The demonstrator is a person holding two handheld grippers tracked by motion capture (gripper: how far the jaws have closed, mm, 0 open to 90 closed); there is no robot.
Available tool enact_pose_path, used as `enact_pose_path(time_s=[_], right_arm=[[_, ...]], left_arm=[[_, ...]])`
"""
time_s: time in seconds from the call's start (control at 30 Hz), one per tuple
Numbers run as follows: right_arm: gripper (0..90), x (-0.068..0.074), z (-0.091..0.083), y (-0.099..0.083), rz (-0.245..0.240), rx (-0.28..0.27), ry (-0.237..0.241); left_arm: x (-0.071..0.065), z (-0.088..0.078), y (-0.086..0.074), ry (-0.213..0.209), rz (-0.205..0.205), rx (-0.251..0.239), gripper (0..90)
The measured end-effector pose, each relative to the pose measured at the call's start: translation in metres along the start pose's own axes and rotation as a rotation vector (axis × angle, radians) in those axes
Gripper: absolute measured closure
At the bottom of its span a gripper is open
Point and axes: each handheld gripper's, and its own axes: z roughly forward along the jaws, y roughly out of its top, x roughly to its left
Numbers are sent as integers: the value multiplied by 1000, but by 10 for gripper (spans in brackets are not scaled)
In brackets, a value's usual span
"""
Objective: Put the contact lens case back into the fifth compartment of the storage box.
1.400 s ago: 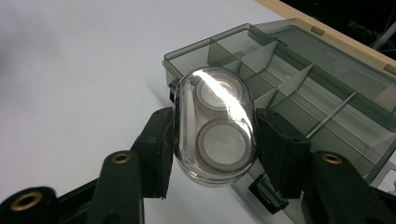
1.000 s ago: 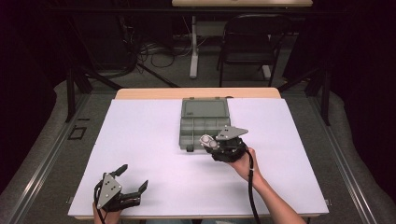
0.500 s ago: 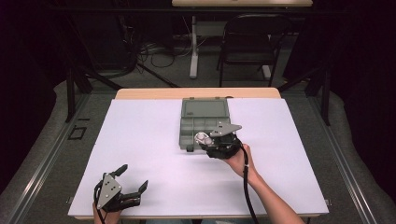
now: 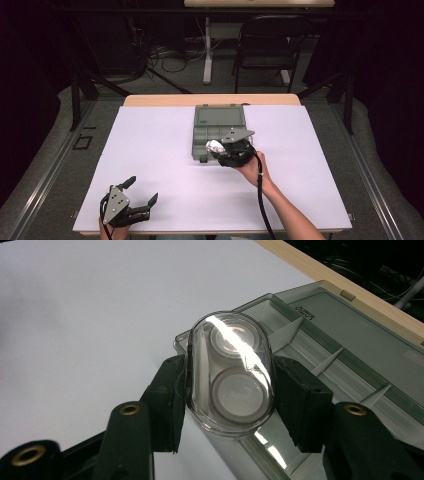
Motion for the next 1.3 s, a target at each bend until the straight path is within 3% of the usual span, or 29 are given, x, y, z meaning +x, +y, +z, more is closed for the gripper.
enact_pose_path(time_s=[1.3], right_arm=[[494,-1,20,18,-3,58,-4]], left_arm=[[0,0,0,4,-1,-7,104]])
